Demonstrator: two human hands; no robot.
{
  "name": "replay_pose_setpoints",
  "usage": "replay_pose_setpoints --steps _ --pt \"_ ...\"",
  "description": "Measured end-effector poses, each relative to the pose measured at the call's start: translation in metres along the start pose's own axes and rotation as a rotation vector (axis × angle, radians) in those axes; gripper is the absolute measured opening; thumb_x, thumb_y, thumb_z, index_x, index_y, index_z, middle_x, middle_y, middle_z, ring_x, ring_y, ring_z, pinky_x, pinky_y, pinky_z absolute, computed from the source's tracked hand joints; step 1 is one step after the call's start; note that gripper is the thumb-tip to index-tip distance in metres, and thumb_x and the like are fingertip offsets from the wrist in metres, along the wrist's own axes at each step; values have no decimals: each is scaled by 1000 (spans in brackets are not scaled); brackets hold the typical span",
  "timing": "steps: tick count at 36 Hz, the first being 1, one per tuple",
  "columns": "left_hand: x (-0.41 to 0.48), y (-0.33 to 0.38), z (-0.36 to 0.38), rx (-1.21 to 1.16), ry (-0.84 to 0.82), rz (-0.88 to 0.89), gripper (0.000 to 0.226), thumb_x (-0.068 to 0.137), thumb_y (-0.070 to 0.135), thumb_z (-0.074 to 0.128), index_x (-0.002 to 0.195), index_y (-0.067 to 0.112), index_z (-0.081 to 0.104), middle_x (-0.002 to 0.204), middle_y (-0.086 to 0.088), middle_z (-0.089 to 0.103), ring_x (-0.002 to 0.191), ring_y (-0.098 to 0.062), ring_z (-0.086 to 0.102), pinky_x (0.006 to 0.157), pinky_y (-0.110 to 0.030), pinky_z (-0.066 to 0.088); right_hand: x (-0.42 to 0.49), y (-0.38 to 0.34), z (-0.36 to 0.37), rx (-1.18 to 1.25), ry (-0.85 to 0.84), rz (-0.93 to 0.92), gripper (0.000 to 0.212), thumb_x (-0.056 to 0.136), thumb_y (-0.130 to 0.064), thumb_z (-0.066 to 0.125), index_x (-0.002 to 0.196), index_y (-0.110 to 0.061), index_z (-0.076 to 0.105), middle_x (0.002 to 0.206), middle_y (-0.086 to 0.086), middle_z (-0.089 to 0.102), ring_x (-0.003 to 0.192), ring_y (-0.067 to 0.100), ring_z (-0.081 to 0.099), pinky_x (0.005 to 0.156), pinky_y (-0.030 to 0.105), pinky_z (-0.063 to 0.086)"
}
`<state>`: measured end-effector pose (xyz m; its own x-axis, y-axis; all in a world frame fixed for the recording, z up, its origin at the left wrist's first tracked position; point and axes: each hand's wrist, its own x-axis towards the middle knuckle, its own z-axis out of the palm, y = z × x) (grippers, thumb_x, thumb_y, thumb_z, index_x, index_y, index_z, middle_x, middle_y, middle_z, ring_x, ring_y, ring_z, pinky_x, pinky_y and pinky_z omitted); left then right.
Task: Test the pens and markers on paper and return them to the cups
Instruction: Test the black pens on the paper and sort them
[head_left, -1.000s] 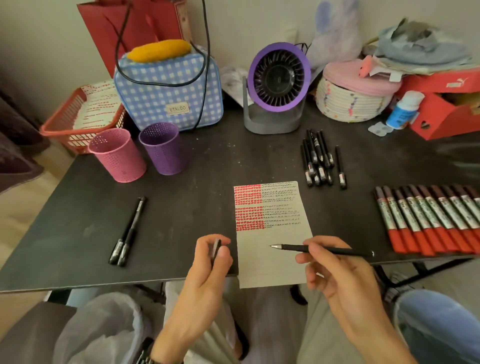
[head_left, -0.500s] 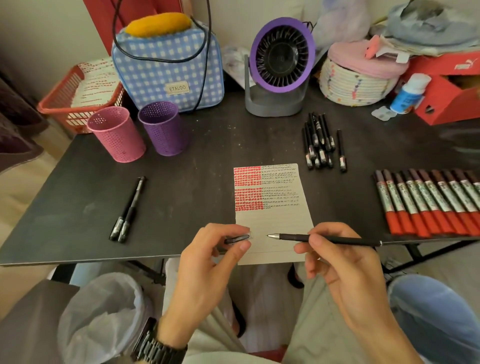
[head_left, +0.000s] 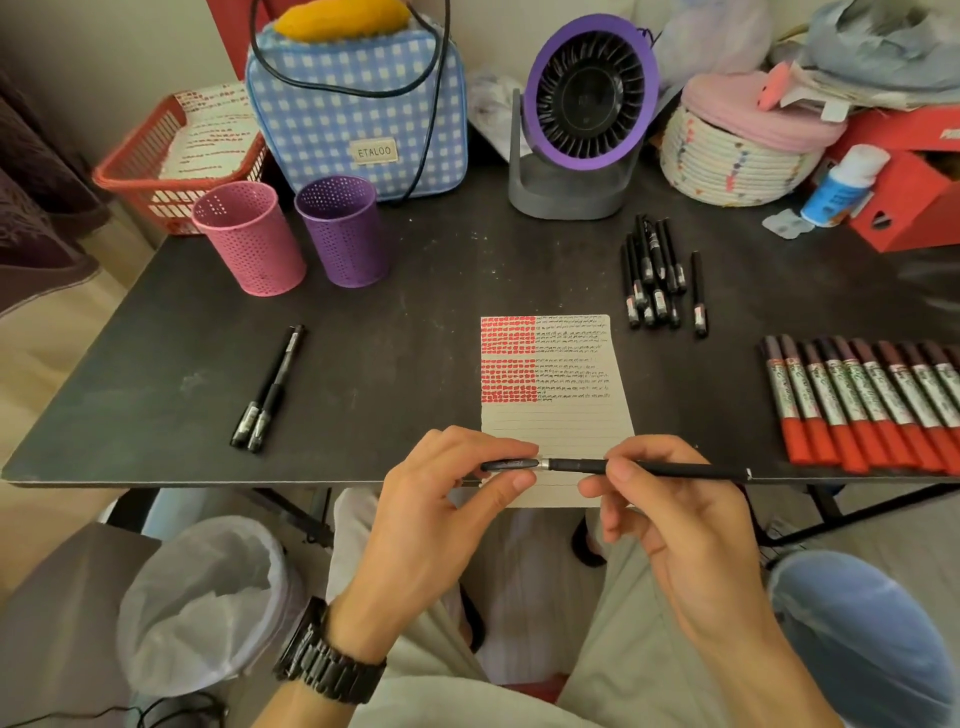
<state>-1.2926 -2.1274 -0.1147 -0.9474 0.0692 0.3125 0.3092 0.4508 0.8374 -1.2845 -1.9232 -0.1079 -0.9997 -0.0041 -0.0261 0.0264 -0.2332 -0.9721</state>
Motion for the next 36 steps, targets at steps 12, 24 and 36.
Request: replay_pose_setpoints --steps 12,24,36 --pt "3 9 3 -22 -2 18 22 84 36 75 106 32 79 95 15 71 95 -18 64 80 -38 54 0 3 13 10 3 5 42 75 -49 85 90 -12 74 77 19 73 59 21 62 56 29 52" --pt "4 1 -10 -48 -244 -127 18 91 42 72 107 40 77 99 19 71 98 -15 65 82 -31 52 -3 11 8 -69 -9 68 52 69 -57 87 96 -14 77 81 21 74 66 24 69 62 29 58" --pt "12 -8 -77 -66 -429 -273 17 93 40 71 109 34 76 94 19 75 82 6 62 73 -8 42 31 8 53 -219 -199 136 30 64 -40 78 91 -27 81 79 13 76 68 20 71 64 23 58"
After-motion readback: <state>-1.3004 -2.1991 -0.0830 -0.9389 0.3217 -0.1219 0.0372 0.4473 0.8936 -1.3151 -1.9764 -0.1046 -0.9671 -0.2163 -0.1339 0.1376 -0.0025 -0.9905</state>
